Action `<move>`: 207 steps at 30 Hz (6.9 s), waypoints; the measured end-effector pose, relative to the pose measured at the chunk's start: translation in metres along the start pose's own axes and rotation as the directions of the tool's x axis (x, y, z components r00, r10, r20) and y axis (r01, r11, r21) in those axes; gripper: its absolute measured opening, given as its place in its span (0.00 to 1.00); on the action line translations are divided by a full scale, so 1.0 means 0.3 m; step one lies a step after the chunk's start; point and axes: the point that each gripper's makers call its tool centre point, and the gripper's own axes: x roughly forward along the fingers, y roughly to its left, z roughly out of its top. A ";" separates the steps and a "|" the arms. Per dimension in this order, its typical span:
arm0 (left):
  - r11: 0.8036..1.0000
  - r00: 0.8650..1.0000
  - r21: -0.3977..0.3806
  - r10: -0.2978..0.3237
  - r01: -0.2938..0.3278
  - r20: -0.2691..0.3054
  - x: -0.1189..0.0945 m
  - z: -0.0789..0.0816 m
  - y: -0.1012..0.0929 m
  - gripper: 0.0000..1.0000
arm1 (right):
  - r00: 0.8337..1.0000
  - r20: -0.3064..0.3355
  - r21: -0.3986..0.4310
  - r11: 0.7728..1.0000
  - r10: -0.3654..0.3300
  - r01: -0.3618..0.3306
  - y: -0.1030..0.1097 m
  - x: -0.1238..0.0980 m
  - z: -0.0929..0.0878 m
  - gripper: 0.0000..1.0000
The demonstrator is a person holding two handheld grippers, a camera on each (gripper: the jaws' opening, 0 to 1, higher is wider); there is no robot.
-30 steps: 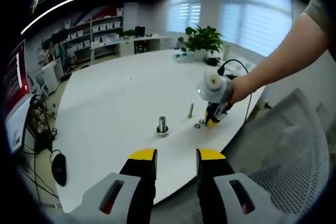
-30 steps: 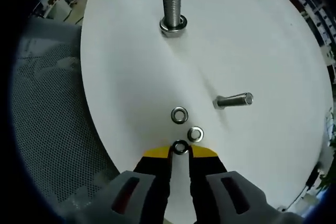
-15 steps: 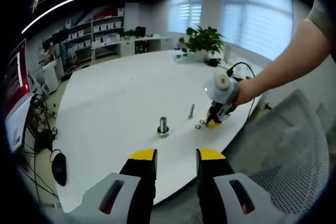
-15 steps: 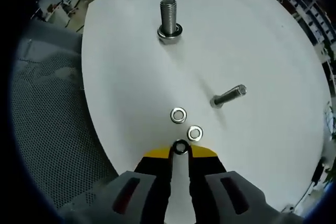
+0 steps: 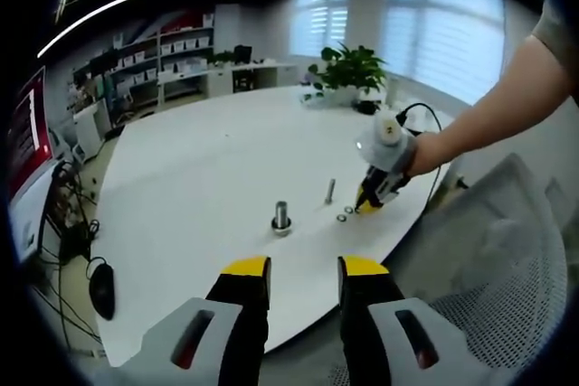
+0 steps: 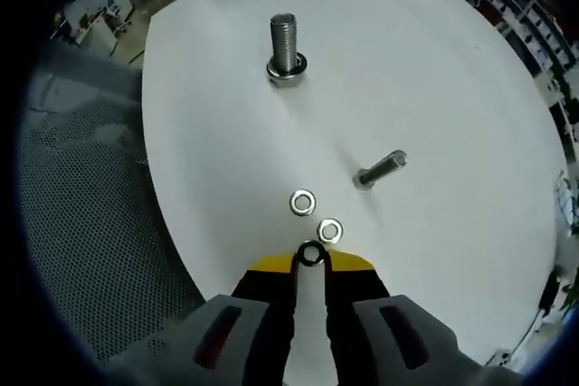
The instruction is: Place the washer onto the threaded stud by aligning its center hole with the stud, sliding it down to the base, and recovering from edge contact or off-axis alignment until the washer reaches the visible bottom stop.
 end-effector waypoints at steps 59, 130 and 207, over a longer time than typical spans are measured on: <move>1.000 1.000 -0.004 0.008 -0.008 -0.019 0.003 -0.012 0.006 0.28 | 0.994 0.095 -0.075 0.995 -0.051 0.059 -0.140 -0.042 0.193 0.13; 1.000 0.998 0.015 0.014 -0.013 -0.058 0.008 -0.037 0.006 0.28 | 0.999 0.022 0.062 0.998 0.027 -0.028 -0.066 0.036 -0.057 0.24; 1.000 1.000 0.013 0.015 -0.015 -0.003 -0.003 -0.003 0.007 0.27 | 0.995 0.044 0.049 0.995 -0.087 0.085 -0.108 -0.102 0.128 0.13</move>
